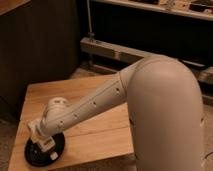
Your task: Place the bottle in the ceramic bowl
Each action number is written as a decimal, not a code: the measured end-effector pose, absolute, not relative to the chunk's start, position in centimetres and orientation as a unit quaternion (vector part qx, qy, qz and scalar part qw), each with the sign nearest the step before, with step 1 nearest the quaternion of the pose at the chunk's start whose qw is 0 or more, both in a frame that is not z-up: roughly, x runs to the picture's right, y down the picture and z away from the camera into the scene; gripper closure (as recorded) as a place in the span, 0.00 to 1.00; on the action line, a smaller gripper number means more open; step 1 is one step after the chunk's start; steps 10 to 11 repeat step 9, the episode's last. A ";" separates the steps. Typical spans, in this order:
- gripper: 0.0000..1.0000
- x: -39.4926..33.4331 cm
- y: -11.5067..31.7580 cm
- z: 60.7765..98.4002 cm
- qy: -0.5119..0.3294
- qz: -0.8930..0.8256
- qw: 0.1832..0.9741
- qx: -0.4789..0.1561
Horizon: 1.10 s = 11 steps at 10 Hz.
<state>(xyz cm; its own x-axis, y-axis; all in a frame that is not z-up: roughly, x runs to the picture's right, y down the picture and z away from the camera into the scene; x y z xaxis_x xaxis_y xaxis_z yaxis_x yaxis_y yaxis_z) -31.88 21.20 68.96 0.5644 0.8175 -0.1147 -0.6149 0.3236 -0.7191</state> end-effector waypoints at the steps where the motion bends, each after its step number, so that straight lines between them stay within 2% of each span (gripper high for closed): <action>1: 0.20 -31.9 21.0 69.0 -0.123 0.446 0.802 -0.377; 11: 0.20 -31.8 20.6 69.0 -0.104 0.445 0.802 -0.385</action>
